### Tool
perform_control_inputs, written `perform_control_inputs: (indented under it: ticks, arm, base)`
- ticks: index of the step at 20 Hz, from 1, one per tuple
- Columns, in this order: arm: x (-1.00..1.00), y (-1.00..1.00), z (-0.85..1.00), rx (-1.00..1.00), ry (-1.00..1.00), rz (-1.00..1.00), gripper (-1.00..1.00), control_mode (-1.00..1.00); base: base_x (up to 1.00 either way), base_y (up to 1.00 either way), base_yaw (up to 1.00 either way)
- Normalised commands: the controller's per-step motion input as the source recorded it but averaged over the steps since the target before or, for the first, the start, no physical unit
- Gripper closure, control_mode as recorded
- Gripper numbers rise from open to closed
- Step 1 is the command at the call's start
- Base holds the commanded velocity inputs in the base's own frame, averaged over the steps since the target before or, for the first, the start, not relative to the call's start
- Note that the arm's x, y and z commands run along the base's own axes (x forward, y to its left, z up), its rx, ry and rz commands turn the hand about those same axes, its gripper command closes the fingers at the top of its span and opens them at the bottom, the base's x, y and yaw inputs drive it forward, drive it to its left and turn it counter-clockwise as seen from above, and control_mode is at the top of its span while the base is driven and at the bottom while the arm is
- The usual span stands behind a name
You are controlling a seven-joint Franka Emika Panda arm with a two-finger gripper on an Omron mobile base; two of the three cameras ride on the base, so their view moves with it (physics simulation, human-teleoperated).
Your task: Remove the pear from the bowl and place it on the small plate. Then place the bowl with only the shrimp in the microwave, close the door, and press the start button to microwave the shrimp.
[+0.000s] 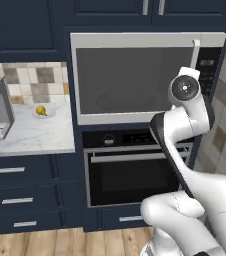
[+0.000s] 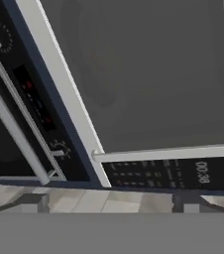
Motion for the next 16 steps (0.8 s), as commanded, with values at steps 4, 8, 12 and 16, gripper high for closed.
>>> perform_control_inputs:
  ticks: [4, 8, 12, 16]
  arm:
    - [-1.0, -0.1, -0.04, 0.06, 0.0, 0.04, -1.0, -1.0]
    - [-0.75, -0.31, -0.05, 0.03, 0.0, 0.1, -1.0, -1.0]
    - [-0.26, -0.39, -0.21, 0.03, 0.0, 0.2, -1.0, -1.0]
    - [-0.09, -0.4, -0.28, 0.04, 0.0, 0.25, -1.0, -1.0]
  base:
    - [0.0, 0.0, 0.0]
    - [0.0, 0.0, 0.0]
    - [0.0, 0.0, 0.0]
    - [0.0, 0.0, 0.0]
